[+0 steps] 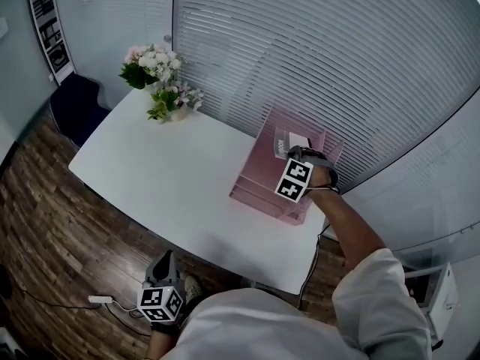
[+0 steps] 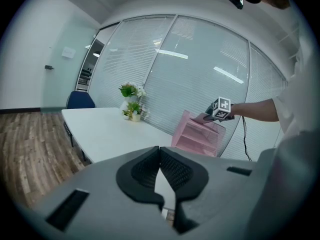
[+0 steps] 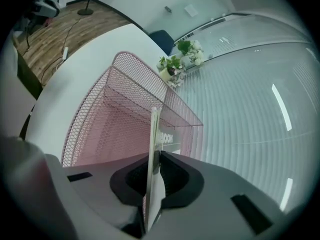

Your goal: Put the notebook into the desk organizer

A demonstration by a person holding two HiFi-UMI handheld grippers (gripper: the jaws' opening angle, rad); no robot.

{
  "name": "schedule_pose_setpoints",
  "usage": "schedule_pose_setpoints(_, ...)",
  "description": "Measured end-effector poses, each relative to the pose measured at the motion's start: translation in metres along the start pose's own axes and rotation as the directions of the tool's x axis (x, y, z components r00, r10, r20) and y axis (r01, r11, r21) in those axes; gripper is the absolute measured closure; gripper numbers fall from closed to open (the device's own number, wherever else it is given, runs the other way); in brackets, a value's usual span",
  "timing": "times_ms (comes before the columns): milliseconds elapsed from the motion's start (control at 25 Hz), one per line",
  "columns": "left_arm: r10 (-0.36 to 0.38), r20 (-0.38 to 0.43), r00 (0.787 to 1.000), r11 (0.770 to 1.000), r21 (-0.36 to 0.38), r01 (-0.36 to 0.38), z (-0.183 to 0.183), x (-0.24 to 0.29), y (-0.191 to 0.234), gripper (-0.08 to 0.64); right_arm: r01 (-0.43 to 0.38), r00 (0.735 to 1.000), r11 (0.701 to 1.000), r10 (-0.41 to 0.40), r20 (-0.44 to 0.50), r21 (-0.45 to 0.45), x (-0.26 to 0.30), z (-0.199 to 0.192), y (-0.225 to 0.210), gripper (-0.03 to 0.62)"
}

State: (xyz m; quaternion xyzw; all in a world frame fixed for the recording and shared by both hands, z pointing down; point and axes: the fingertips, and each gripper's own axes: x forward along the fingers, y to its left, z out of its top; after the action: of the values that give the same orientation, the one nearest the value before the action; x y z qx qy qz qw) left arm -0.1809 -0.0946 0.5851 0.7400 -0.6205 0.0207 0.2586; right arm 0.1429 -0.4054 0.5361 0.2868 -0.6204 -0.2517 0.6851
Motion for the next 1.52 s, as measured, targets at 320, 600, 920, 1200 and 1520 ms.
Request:
schedule_pose_setpoints(320,0.003,-0.003,1.0,1.0,-0.017,-0.003,-0.001,-0.003,0.011,0.551,-0.089,0.995,0.996,0.088,-0.045,-0.022,0.011,0.009,0.017,0.552)
schedule_pose_setpoints(600,0.003,-0.009,1.0,1.0,-0.027,-0.003,-0.003,-0.004,0.017,0.551,-0.153,0.987,0.988,0.153,-0.059,0.004,0.016,0.015,0.022,0.545)
schedule_pose_setpoints(920,0.0,-0.015,1.0,0.999,-0.032,0.0,-0.003,-0.001,0.021,0.551,-0.248,0.968,0.968,0.249,-0.038,0.047,0.016,0.017,0.03,0.49)
schedule_pose_setpoints(1200,-0.009,-0.019,1.0,0.999,-0.033,0.008,-0.003,0.003,0.022,0.551,-0.361,0.932,0.928,0.362,-0.002,0.094,0.011,0.02,0.031,0.441)
schedule_pose_setpoints(1520,-0.006,-0.02,1.0,0.999,-0.039,0.005,-0.003,0.005,0.027,0.551,-0.514,0.858,0.841,0.509,0.075,0.172,0.001,0.027,0.03,0.376)
